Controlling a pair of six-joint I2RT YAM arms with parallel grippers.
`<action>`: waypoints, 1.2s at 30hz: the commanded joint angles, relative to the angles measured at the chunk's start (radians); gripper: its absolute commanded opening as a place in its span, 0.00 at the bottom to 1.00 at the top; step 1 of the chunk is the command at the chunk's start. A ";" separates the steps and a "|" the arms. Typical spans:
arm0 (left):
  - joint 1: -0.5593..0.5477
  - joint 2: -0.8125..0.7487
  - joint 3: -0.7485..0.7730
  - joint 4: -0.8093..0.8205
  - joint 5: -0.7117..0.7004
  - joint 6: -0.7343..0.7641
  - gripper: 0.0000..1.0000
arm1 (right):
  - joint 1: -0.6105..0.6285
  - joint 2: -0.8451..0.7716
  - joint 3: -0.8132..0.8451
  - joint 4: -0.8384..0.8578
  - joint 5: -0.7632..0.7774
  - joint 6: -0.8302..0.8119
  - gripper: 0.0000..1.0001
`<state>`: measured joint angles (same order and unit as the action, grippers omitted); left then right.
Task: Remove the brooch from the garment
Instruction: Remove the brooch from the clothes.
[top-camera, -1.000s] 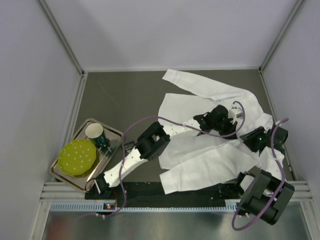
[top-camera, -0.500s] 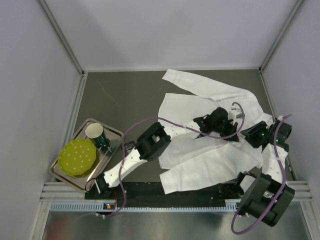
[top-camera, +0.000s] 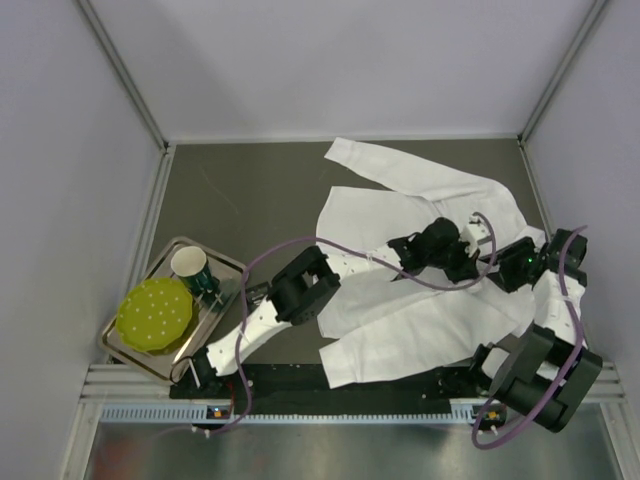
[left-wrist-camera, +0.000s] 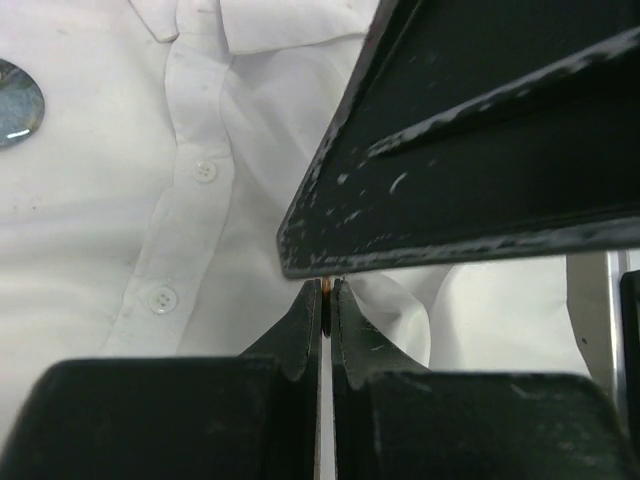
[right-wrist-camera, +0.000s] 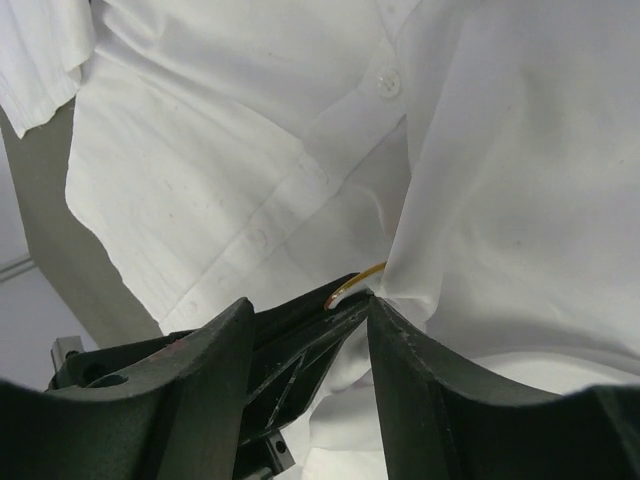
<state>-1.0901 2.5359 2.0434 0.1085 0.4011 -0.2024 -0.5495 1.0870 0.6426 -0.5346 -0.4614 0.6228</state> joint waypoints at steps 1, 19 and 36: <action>-0.017 -0.092 0.000 0.050 -0.047 0.147 0.00 | 0.008 0.031 0.052 -0.044 -0.054 0.038 0.50; -0.040 -0.140 -0.040 0.076 -0.081 0.182 0.00 | 0.008 0.054 0.038 0.010 -0.005 0.049 0.45; -0.050 -0.105 0.012 0.025 -0.005 0.176 0.00 | 0.008 0.050 0.037 0.042 -0.043 0.069 0.34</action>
<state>-1.1244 2.4790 2.0041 0.1181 0.3202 -0.0303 -0.5495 1.1416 0.6437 -0.5484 -0.4728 0.6601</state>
